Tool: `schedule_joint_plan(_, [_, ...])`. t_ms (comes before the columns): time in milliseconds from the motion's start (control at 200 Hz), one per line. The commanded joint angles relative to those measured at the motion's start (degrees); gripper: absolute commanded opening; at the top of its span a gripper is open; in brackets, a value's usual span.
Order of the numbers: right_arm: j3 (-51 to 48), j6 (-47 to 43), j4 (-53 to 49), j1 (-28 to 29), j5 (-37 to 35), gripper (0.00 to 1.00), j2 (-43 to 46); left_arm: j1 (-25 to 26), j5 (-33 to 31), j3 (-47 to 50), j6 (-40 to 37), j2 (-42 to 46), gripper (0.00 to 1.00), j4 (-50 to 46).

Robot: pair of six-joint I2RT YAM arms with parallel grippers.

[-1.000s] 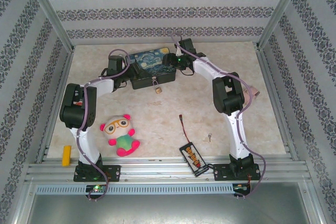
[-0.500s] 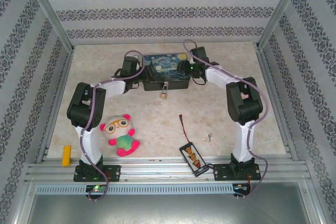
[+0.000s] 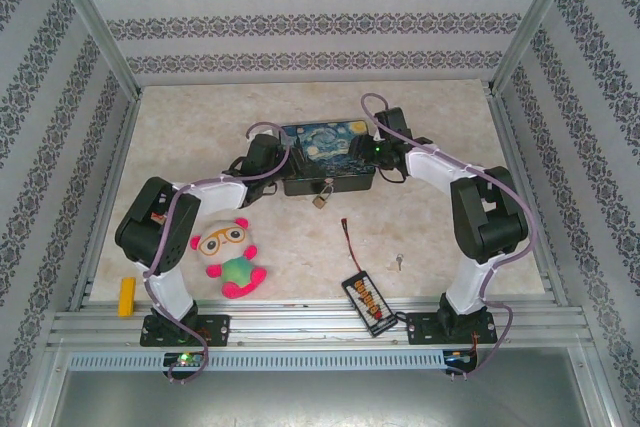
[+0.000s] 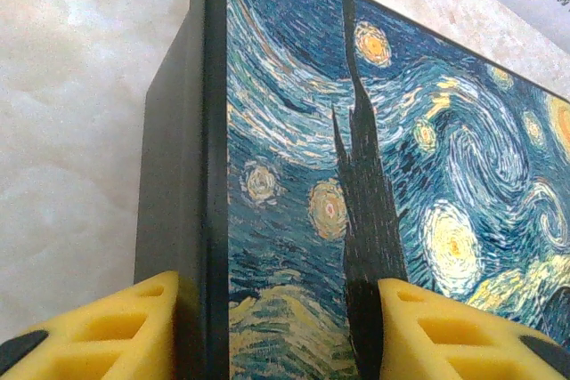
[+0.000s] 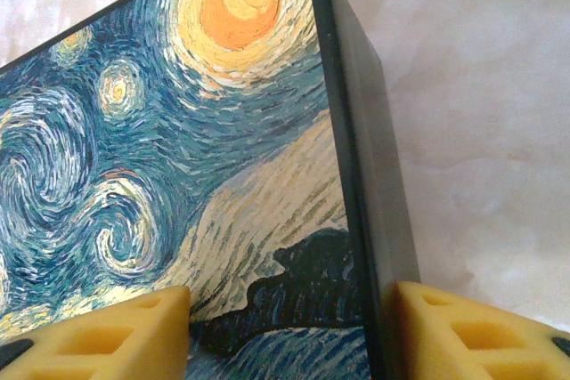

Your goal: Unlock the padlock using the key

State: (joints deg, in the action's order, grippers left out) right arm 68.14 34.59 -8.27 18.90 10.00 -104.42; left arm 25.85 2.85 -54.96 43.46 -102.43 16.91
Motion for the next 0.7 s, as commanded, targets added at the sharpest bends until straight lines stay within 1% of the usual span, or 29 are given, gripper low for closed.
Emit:
schedule_joint_plan(0, [2.3,1.8,-1.3,5.2,7.9,0.55,-4.0,4.4,2.8,-0.6,1.4,0.8,0.38,0.4])
schedule_joint_plan(90, [5.2,1.7,-1.4,5.4,8.3,0.54,-6.6,4.4,1.1,-1.8,0.7,0.7,0.39,-1.5])
schedule_joint_plan(160, [7.0,1.6,-1.5,5.5,8.6,0.54,-8.2,4.2,-0.1,-2.2,0.2,0.4,0.42,-2.3])
schedule_joint_plan(320, [11.5,0.3,-3.7,5.5,8.4,0.58,-10.9,3.2,-1.1,-3.1,-0.4,-0.4,0.47,-3.0])
schedule_joint_plan(410, [13.5,-0.6,-5.3,5.5,8.4,0.63,-12.0,2.8,-1.2,-3.8,-0.9,-0.6,0.48,-3.5])
schedule_joint_plan(540, [13.4,-0.9,-5.5,5.4,7.4,0.73,-11.7,2.7,-2.8,-3.9,-1.8,0.5,0.49,-4.3])
schedule_joint_plan(695, [13.9,-0.9,-5.8,5.4,8.3,0.73,-11.9,1.7,-2.8,-4.4,-2.4,0.8,0.49,-5.0])
